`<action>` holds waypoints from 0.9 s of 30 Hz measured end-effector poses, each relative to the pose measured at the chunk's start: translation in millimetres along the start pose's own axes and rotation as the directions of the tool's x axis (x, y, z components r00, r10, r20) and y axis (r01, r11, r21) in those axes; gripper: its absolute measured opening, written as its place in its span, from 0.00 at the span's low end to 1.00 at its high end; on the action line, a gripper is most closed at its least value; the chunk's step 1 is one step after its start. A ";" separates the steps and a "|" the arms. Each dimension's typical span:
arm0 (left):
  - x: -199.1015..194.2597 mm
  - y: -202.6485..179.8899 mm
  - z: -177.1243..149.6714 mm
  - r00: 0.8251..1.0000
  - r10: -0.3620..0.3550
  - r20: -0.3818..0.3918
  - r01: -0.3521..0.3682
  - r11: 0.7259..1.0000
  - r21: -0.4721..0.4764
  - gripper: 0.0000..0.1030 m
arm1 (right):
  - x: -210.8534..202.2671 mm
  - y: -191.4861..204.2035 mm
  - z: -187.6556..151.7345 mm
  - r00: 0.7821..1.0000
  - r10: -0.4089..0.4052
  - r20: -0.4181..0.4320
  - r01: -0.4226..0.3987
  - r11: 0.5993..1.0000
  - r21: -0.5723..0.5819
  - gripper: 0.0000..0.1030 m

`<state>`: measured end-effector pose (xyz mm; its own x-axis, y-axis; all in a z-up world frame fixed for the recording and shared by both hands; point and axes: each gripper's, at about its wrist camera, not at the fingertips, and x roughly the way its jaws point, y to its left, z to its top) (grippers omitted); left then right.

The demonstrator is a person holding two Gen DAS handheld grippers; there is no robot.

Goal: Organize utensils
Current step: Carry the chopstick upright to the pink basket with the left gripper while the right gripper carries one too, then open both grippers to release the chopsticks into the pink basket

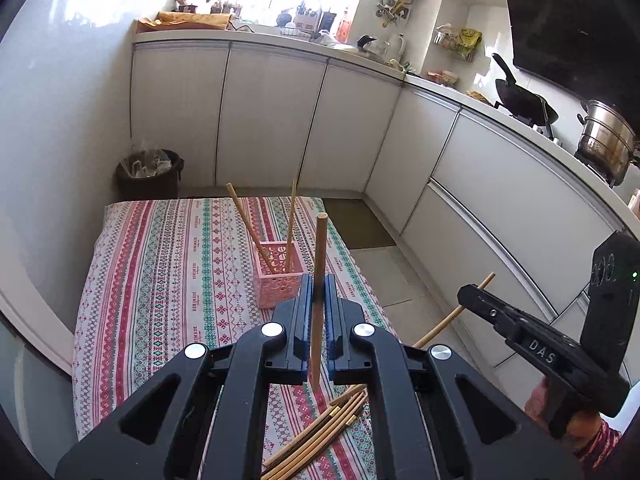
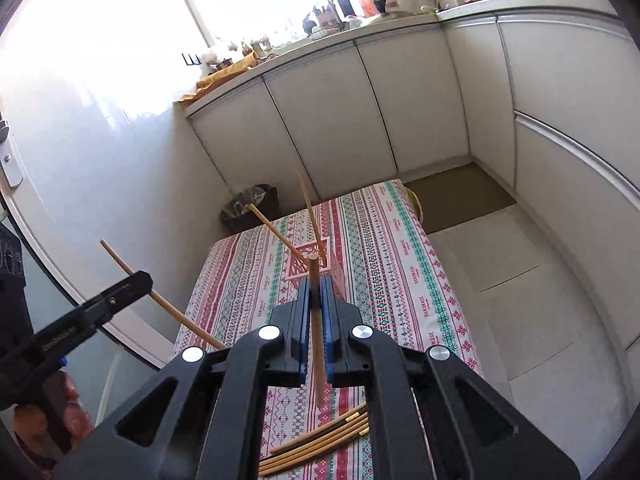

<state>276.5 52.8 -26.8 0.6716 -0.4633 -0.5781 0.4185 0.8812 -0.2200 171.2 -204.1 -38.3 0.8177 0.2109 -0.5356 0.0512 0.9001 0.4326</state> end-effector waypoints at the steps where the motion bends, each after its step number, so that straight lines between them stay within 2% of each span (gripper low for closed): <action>1: 3.4 -1.2 0.5 1.000 0.000 -0.004 0.000 1.000 0.000 0.05 | 2.6 -1.7 2.8 1.000 0.004 -0.005 -0.004 1.000 0.003 0.05; 8: 34.6 -3.2 18.4 0.999 0.044 -0.006 -0.044 0.999 -0.017 0.05 | 12.1 -12.6 29.2 1.000 -0.012 0.017 0.012 1.000 0.029 0.06; 12: 44.7 -1.9 50.4 0.994 0.083 0.065 -0.081 0.996 -0.035 0.05 | 21.8 -20.4 50.4 0.999 -0.016 0.046 0.014 0.999 0.039 0.05; 17: 64.6 4.0 86.2 0.981 0.140 0.136 -0.134 0.989 -0.054 0.05 | 39.3 -33.0 69.8 0.997 -0.019 0.075 0.015 0.998 0.057 0.06; 23: 110.3 16.0 99.1 0.974 0.167 0.150 -0.157 0.984 -0.080 0.06 | 60.4 -45.1 81.9 0.995 -0.017 0.093 0.010 0.997 0.076 0.06; 25: 128.4 19.9 93.0 0.975 0.185 0.123 -0.177 0.981 -0.073 0.10 | 65.8 -46.4 85.0 0.995 -0.012 0.099 0.004 0.997 0.083 0.06; 26: 133.4 22.2 88.0 0.976 0.188 0.108 -0.181 0.981 -0.071 0.21 | 68.0 -46.6 87.0 0.995 -0.010 0.103 0.001 0.996 0.088 0.06; 27: 134.8 24.4 81.7 0.977 0.187 0.101 -0.180 0.981 -0.073 0.27 | 69.8 -46.1 89.5 0.994 -0.009 0.110 -0.001 0.996 0.090 0.06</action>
<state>427.2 4.1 -45.9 0.7965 -0.2974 -0.5264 0.2446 0.9547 -0.1691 277.2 -265.0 -30.7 0.8754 0.1597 -0.4562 0.1017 0.8618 0.4970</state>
